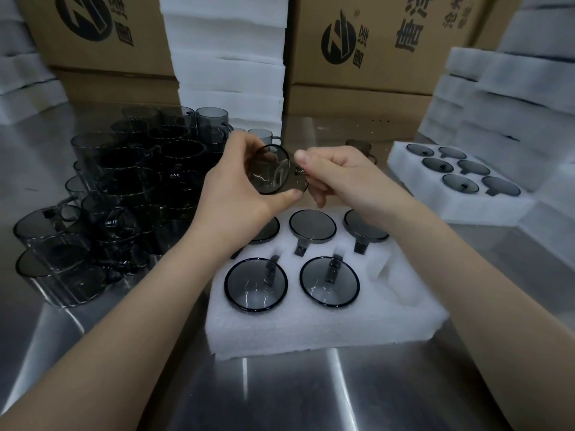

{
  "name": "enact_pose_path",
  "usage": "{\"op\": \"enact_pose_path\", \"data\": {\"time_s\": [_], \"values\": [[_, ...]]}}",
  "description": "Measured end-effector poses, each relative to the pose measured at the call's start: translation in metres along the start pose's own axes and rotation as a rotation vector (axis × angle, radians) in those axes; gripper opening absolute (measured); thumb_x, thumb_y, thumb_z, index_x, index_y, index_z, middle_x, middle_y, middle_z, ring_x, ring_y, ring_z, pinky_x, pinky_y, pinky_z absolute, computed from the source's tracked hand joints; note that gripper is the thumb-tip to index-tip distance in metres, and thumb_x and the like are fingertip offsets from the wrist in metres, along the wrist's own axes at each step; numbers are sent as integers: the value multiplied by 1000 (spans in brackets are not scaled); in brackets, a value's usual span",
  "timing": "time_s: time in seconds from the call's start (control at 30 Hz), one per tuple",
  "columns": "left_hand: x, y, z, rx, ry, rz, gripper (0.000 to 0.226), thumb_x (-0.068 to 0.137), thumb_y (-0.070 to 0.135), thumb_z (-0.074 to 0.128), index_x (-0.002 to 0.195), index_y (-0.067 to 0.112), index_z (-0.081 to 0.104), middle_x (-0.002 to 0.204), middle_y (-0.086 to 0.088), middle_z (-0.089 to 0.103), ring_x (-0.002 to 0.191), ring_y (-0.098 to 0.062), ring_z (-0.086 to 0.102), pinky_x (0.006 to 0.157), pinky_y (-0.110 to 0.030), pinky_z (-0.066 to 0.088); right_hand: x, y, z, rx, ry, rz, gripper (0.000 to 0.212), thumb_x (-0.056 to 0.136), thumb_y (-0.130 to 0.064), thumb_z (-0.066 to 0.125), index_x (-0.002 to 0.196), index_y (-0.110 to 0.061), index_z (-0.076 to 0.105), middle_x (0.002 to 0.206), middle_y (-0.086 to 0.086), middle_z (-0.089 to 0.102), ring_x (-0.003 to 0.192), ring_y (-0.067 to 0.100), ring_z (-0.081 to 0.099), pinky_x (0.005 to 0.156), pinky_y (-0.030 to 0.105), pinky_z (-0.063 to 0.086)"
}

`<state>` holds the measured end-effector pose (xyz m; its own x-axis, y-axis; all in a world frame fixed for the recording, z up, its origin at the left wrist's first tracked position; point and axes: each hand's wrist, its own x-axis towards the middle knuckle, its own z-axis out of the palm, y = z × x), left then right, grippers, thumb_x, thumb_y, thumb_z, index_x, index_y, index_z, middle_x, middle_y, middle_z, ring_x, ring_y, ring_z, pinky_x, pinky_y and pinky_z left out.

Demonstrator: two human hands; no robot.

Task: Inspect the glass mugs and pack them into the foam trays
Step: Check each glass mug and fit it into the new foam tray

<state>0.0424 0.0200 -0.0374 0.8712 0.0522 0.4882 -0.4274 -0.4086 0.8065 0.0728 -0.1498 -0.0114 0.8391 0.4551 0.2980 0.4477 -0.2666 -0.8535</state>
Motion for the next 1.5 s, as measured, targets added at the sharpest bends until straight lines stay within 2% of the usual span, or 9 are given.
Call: {"op": "enact_pose_path", "data": {"time_s": [0.13,0.23,0.33,0.5,0.57,0.87,1.03,1.23,1.5], "values": [[0,0,2,113,11,65,58,65,31,87,106,28,46,105,8,61,104,-17,56,89,-32,49,0,-2,4,-19,68,19,53,102,-28,49,51,-15,37,48,-10,36,49,10,43,60,20,41],[1,0,1,150,49,108,57,66,32,83,114,27,53,100,18,58,105,-14,51,85,-6,37,-1,-2,6,12,40,19,47,98,-30,50,56,-9,53,56,-4,51,51,10,47,59,19,43],[1,2,0,177,83,147,55,66,36,80,114,26,57,93,25,54,101,-12,48,79,1,31,-1,-1,7,-3,40,-23,36,97,-22,54,65,-8,63,62,-11,58,51,8,49,60,22,44],[1,2,-1,57,95,111,59,63,29,88,113,27,57,108,12,62,105,-11,59,94,-36,50,-1,-2,3,110,100,-113,28,88,-18,66,64,-4,63,58,2,59,51,11,57,54,22,47],[1,2,-1,12,96,106,60,62,29,89,113,27,57,110,9,61,108,-12,58,95,-40,50,-2,-1,2,150,112,-141,27,81,-24,70,64,-4,64,56,4,64,49,9,58,51,21,47],[3,-2,-2,-84,102,86,61,62,21,86,114,32,56,109,16,61,106,-2,60,95,-37,52,1,4,-1,325,111,-164,15,74,-24,81,66,-23,68,60,8,68,54,21,67,46,22,46],[3,-3,0,-241,91,59,62,59,14,87,105,33,50,110,9,62,103,-7,65,91,-35,55,3,8,-7,401,146,-111,10,88,-21,66,92,-19,57,71,3,68,53,19,61,46,25,45],[0,-4,0,-382,-8,64,65,56,30,86,104,28,41,106,6,64,104,-10,67,92,-31,54,3,9,-4,322,-26,-33,44,89,-22,62,132,-23,54,113,13,60,78,25,60,60,30,54],[-1,2,-2,38,-141,174,68,69,29,86,130,24,57,120,11,64,112,-3,59,99,-32,47,-1,2,0,202,75,-68,33,73,-20,76,95,-20,51,91,-2,59,49,17,55,38,24,43]]}}
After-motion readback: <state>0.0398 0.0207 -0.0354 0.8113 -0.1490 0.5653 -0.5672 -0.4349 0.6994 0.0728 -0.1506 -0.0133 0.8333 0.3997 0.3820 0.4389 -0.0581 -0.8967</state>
